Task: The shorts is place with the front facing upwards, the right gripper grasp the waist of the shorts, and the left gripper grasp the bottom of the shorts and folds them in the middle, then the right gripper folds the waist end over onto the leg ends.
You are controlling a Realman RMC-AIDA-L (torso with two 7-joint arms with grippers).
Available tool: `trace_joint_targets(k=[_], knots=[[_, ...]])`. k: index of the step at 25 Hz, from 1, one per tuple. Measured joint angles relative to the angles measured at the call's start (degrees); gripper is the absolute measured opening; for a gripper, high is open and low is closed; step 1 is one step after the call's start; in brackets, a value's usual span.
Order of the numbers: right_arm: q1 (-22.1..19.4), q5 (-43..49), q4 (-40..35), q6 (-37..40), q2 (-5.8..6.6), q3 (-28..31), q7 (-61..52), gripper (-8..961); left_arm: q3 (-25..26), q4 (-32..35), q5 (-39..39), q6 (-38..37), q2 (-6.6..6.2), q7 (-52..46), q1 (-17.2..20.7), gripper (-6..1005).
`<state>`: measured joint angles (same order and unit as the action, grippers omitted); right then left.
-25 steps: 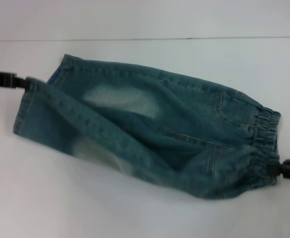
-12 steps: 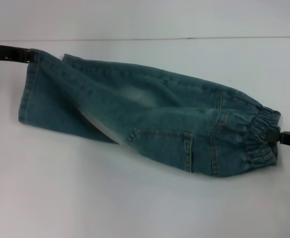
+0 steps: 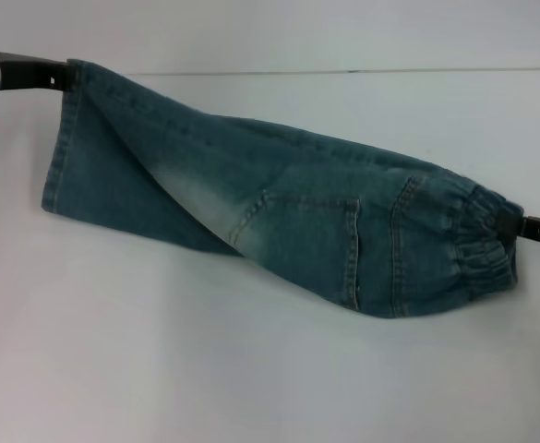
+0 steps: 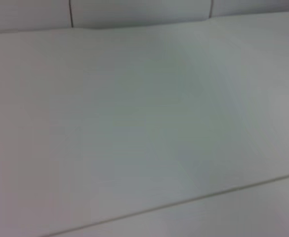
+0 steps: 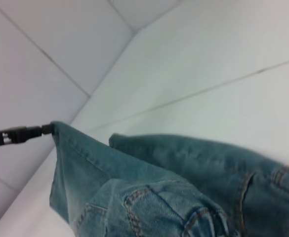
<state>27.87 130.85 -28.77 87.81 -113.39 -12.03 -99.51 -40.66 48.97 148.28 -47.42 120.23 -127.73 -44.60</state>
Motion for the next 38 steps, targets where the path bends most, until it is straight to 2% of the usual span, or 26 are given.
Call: trace_joint_targets(k=[4, 13, 22, 27, 29, 32, 34, 38], knots=[[-0.1, -1.58, 0.02, -0.98, -0.17, 0.03, 0.67, 33, -0.77, -2.68, 0.03, 4.93, 0.21, 0.14, -0.76, 7], [1.24, -3.49, 0.02, -9.34, -1.88, -0.1, 3.64, 34, -3.11, -5.95, 0.01, 11.34, 0.84, 0.2, -1.67, 7], [1.49, -6.2, 0.04, -10.04, -1.92, -0.42, 5.3, 33, -5.33, -6.55, 0.12, 17.14, 1.69, 0.29, -1.58, 7], [1.59, -6.21, 0.04, -10.46, -1.77, -0.53, 4.87, 34, -6.16, -9.48, 0.19, 18.01, 1.05, 0.46, -2.79, 8], [1.68, -6.21, 0.04, -10.54, -1.69, -0.59, 4.21, 80, -6.52, -9.86, 0.19, 19.29, 1.17, 0.58, -2.97, 8], [1.87, -6.21, 0.03, -11.64, -1.69, -0.63, 3.07, 149, -6.72, -9.24, 0.15, 22.35, 2.3, 0.76, -2.38, 8], [1.92, -6.21, 0.0, -12.47, -1.76, -0.62, 2.88, 191, -6.83, -8.73, 0.15, 23.02, 2.78, 0.91, -1.98, 56], [2.0, -6.1, -0.04, -13.53, -1.9, -0.63, 2.87, 265, -6.59, -8.52, -0.17, 23.78, 2.86, 0.91, -1.27, 167]])
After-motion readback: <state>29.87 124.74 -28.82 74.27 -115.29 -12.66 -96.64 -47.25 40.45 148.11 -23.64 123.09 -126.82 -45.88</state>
